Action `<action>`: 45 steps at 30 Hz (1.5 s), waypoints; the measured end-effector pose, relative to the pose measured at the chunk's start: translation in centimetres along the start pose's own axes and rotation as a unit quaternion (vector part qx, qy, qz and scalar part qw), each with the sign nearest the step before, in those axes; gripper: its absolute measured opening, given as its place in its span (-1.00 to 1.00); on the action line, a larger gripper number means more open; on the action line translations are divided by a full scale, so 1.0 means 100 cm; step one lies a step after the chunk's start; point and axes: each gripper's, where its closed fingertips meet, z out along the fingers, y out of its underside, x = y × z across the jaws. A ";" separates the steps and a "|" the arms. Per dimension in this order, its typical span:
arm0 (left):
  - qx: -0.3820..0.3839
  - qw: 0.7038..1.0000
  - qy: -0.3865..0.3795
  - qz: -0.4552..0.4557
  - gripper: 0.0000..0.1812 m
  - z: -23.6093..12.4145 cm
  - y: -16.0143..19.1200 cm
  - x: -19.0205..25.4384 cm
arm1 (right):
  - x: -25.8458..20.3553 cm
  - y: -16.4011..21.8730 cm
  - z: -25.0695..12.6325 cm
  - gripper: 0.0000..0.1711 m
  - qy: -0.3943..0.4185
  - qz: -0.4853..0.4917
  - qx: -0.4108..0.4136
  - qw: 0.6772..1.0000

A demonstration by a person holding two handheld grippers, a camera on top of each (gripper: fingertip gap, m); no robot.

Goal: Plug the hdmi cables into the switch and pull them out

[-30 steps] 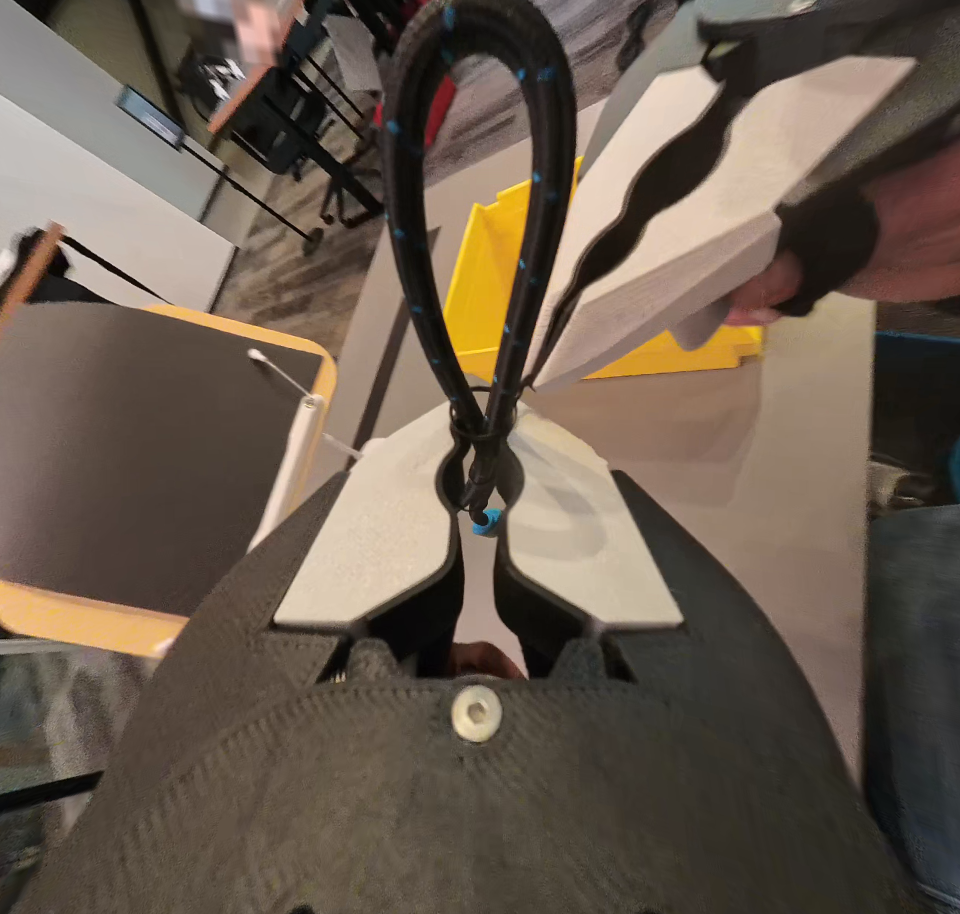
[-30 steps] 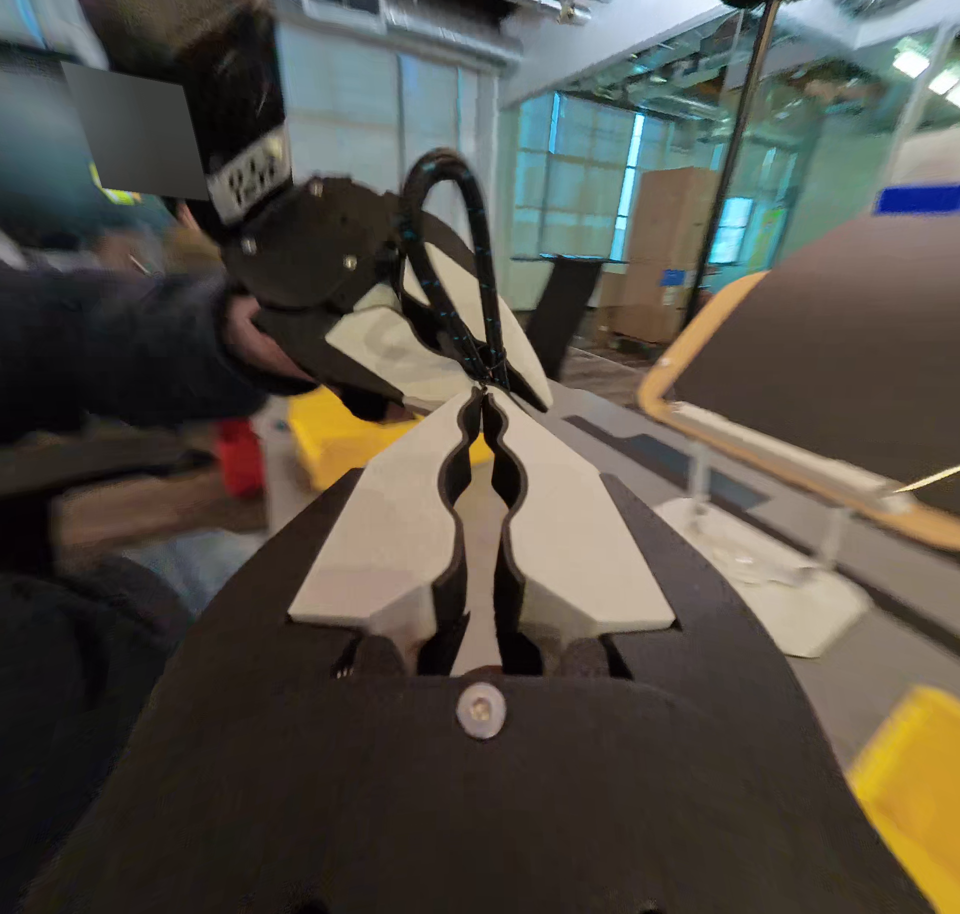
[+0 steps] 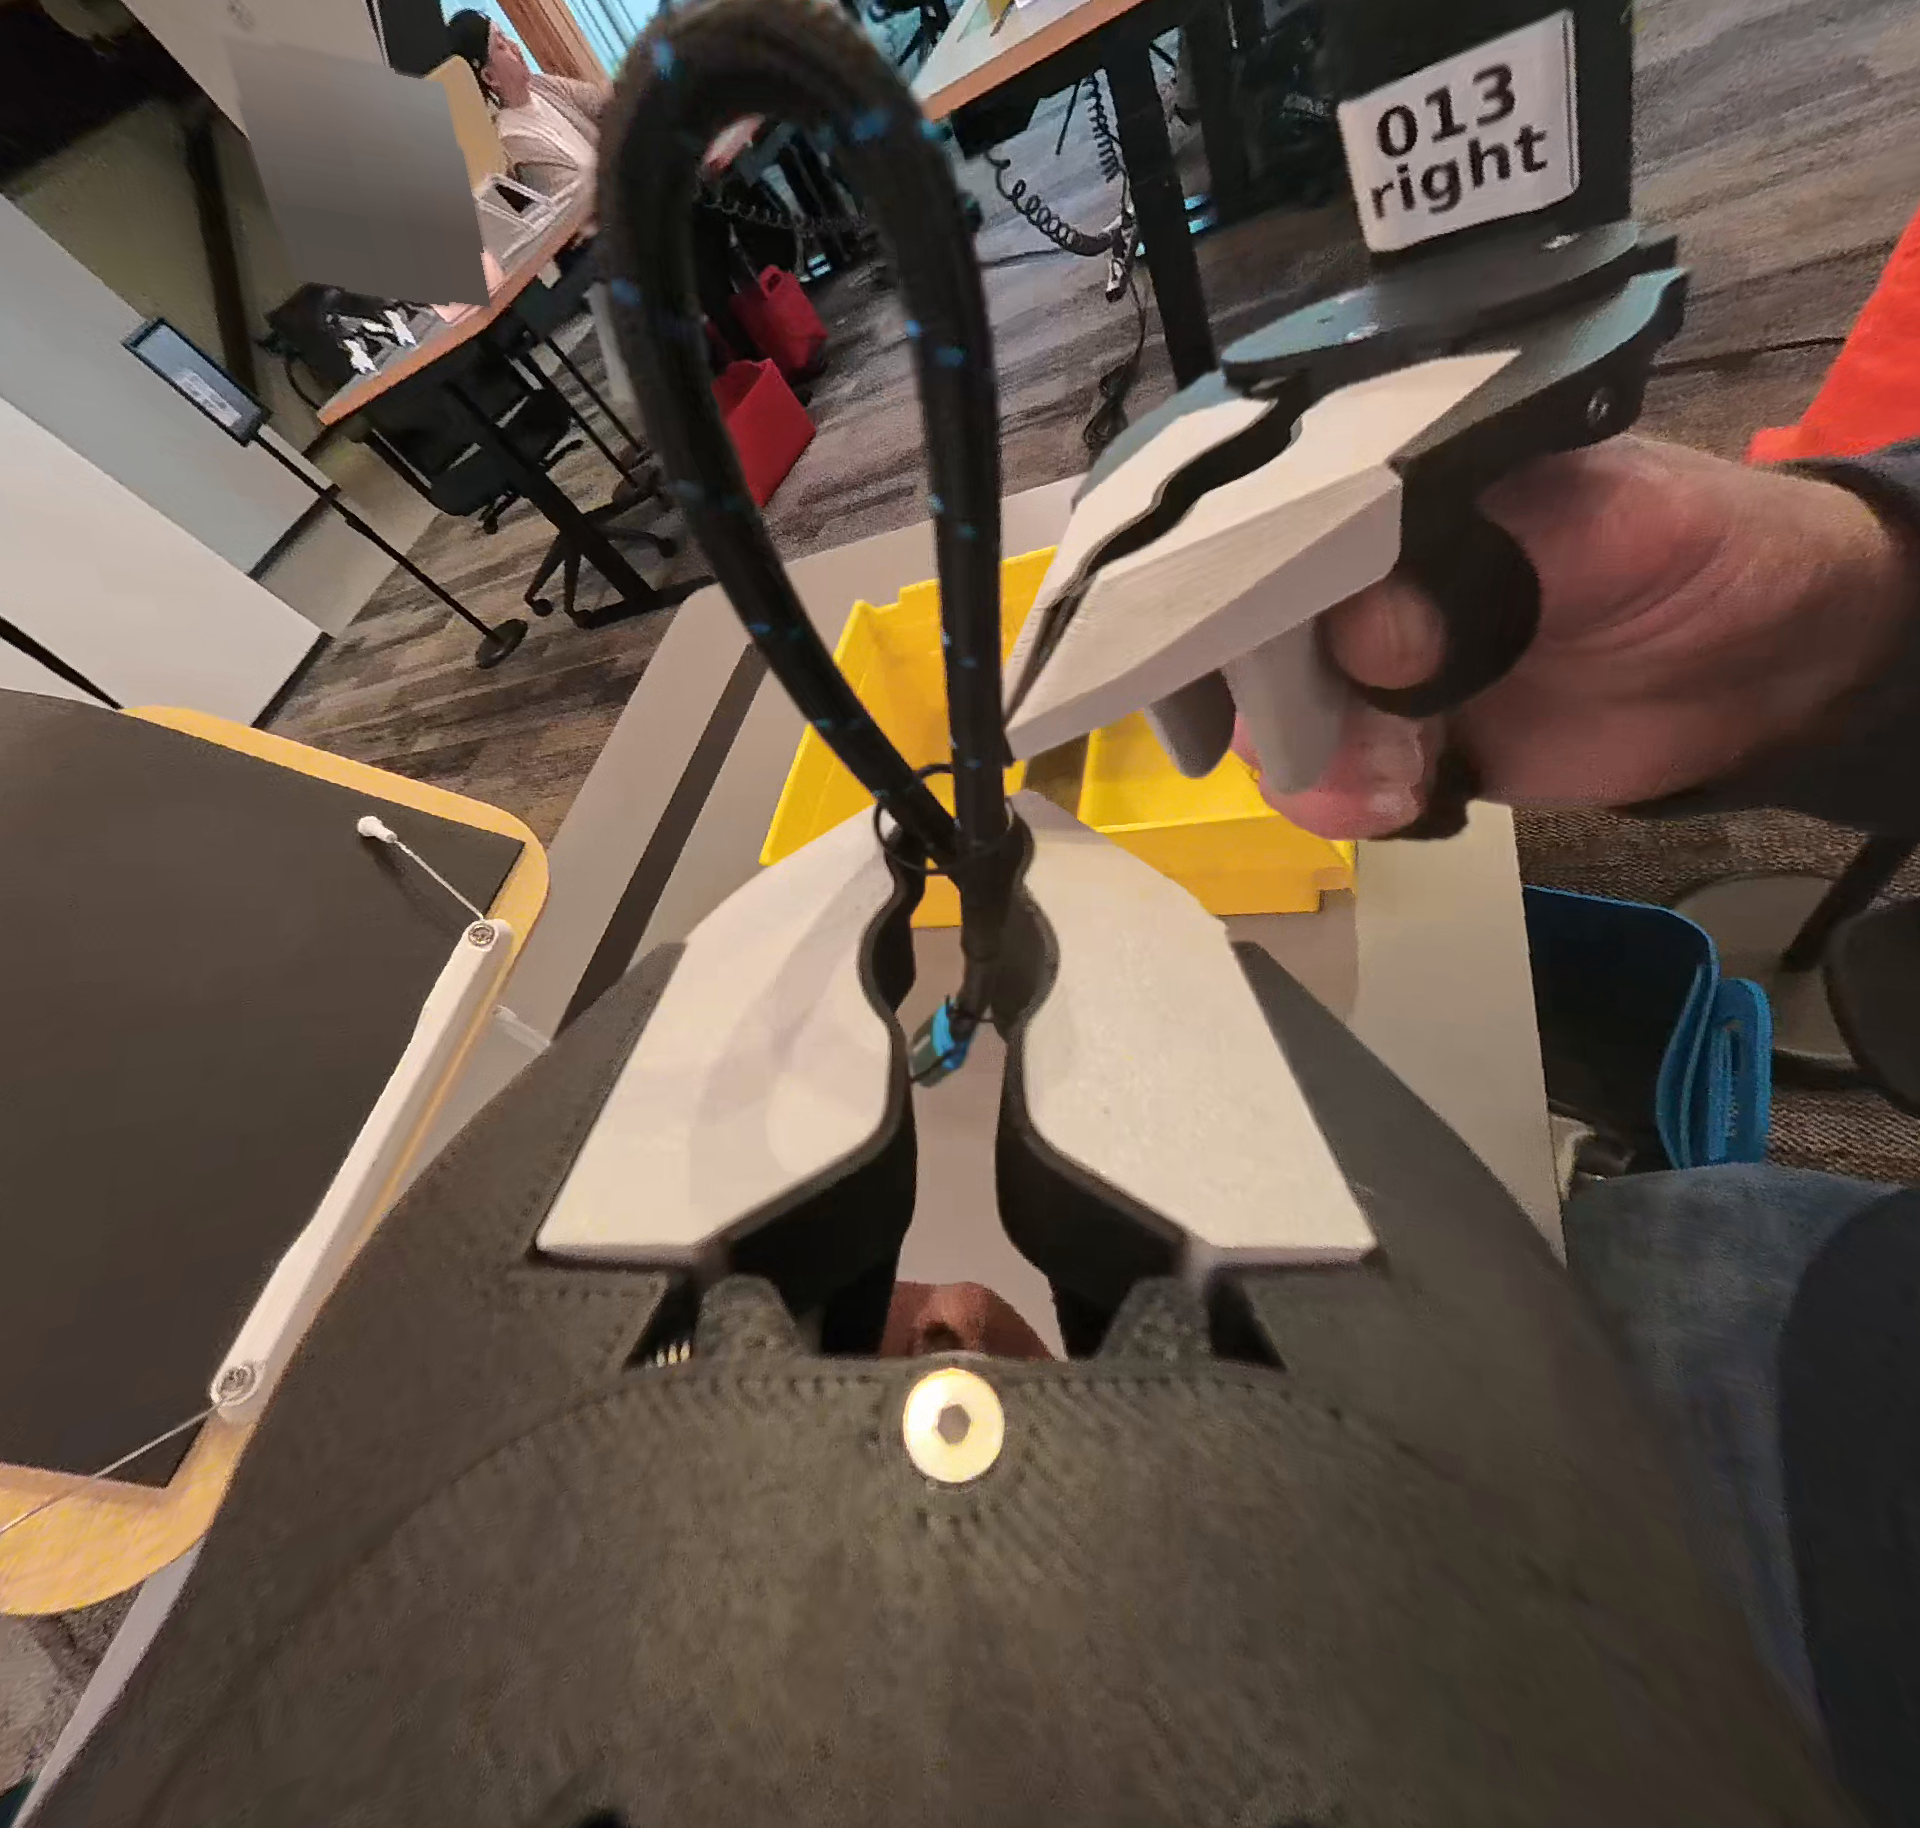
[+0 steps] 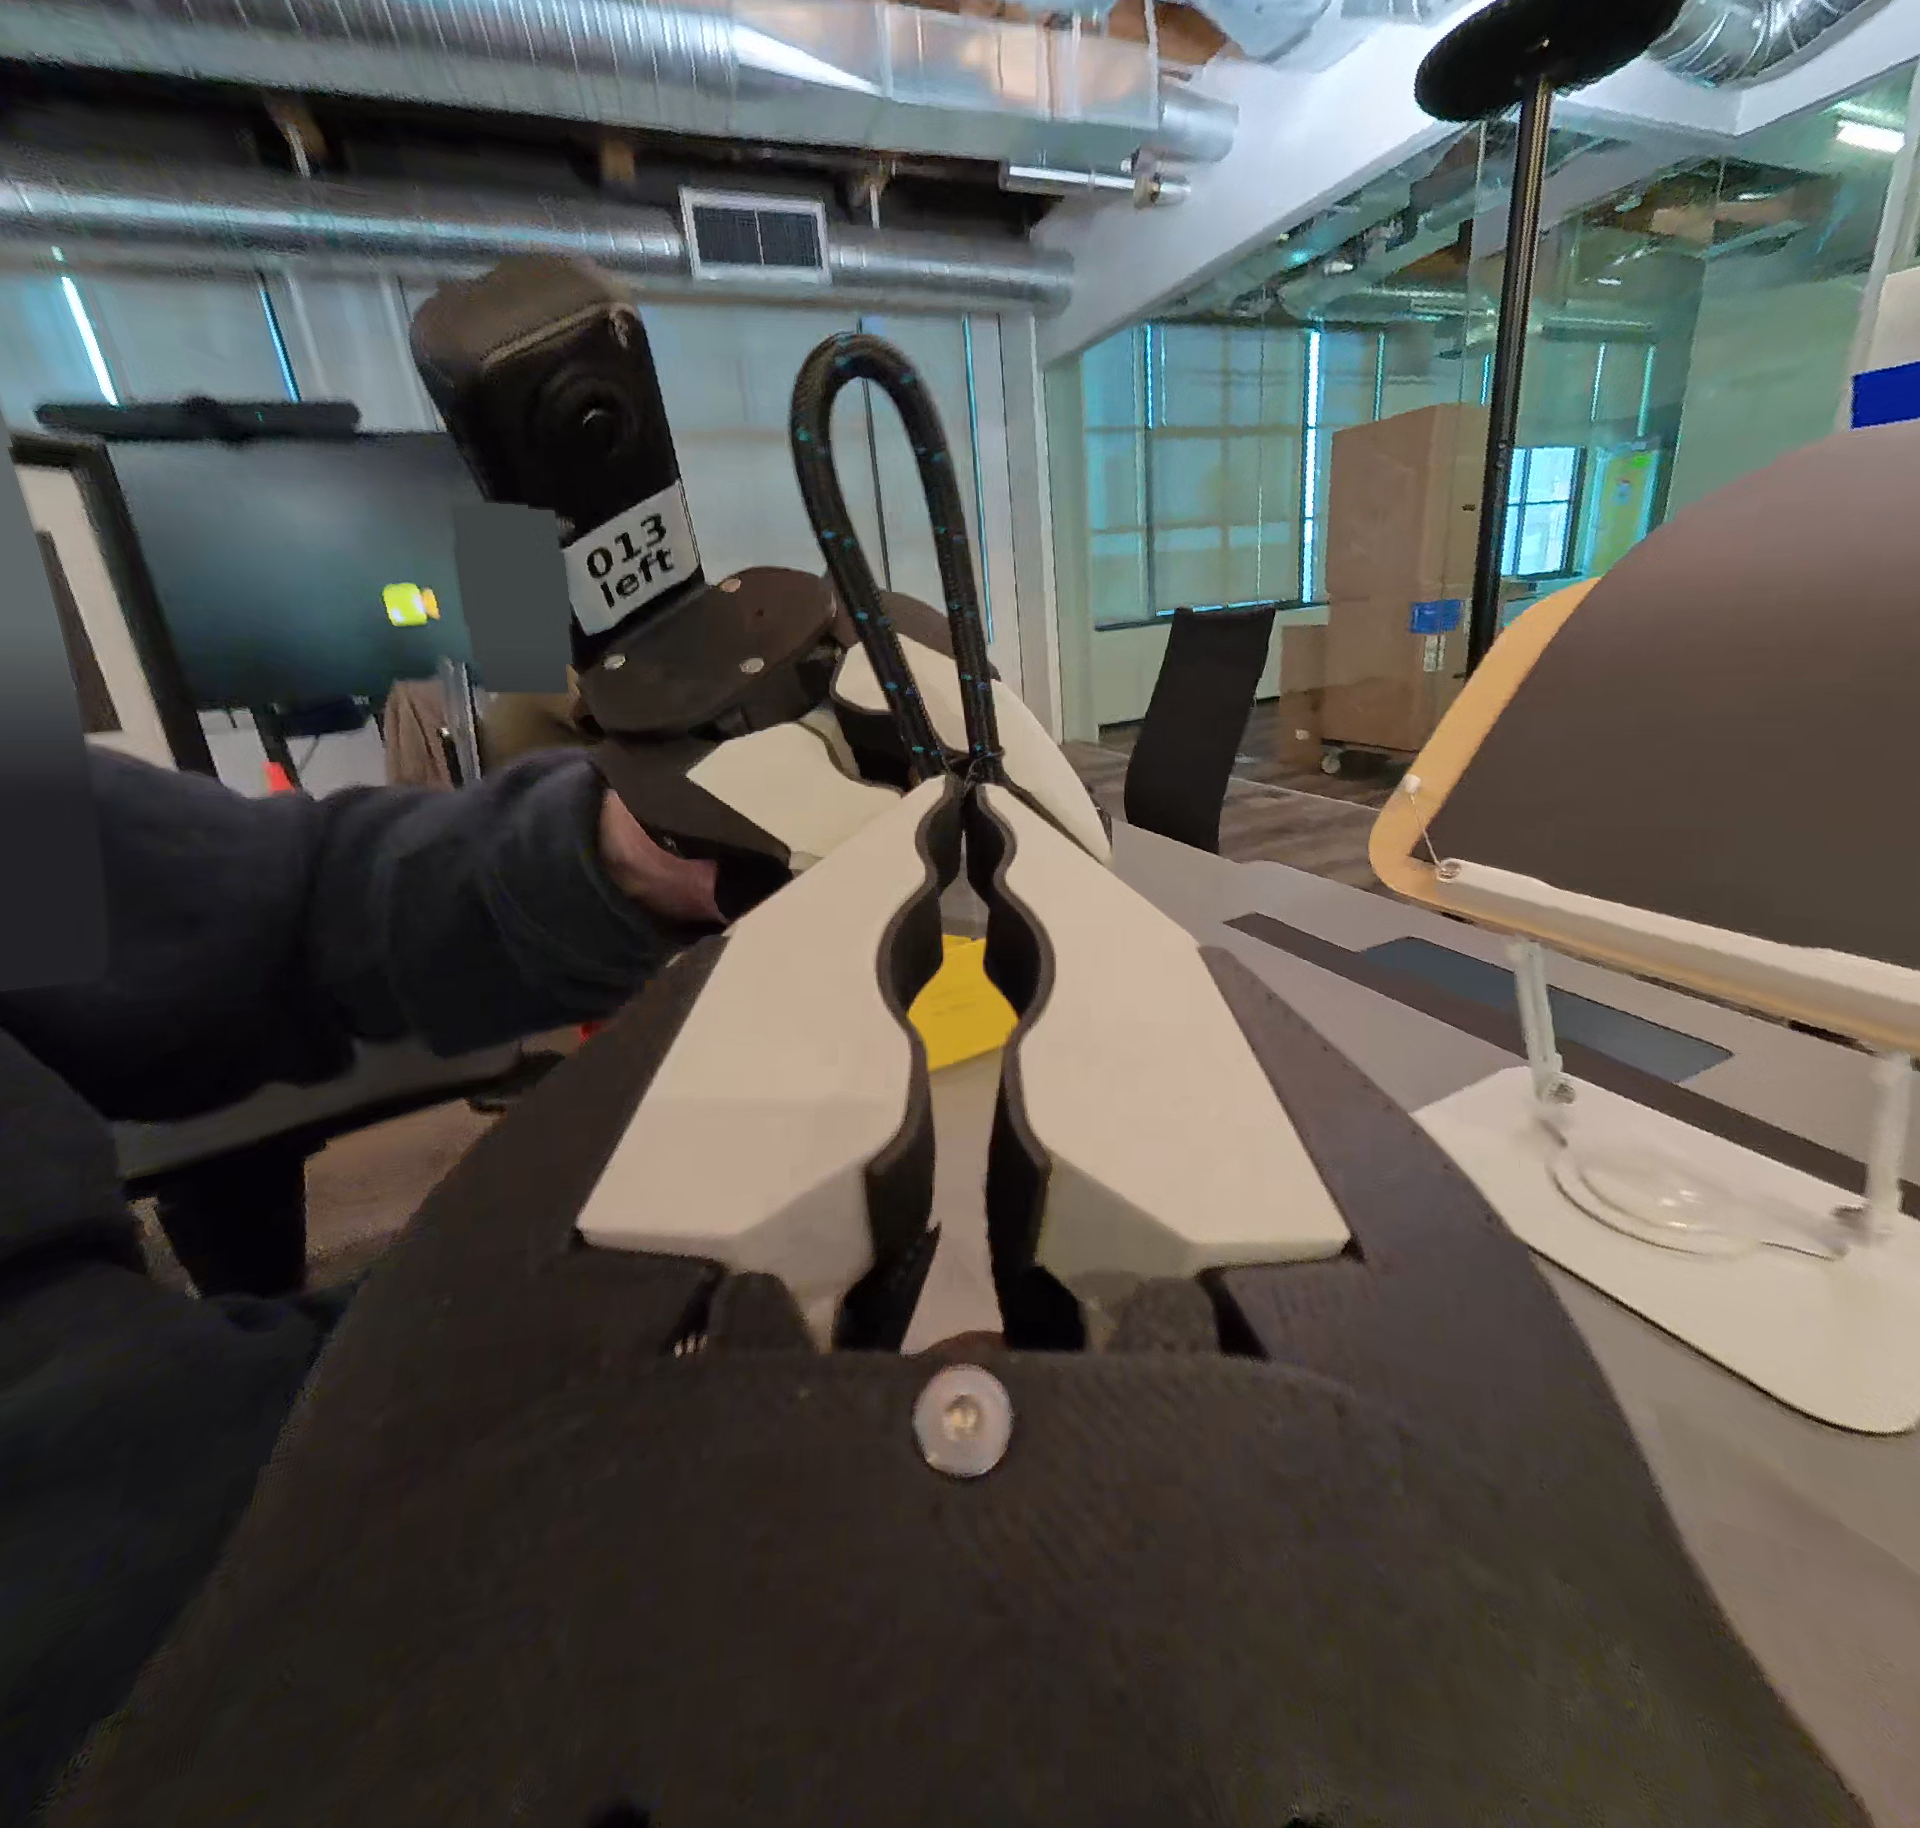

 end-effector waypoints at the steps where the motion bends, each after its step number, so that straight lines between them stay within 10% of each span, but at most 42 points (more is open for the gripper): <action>1: 0.000 1.000 0.000 -0.001 -0.89 0.001 0.001 0.000 | -0.001 0.000 0.000 -1.00 -0.003 0.007 0.007 1.000; 45: 0.115 0.991 -0.062 0.022 -0.89 -0.008 -0.029 -0.006 | -0.011 -0.025 -0.001 -1.00 -0.078 0.076 0.088 0.990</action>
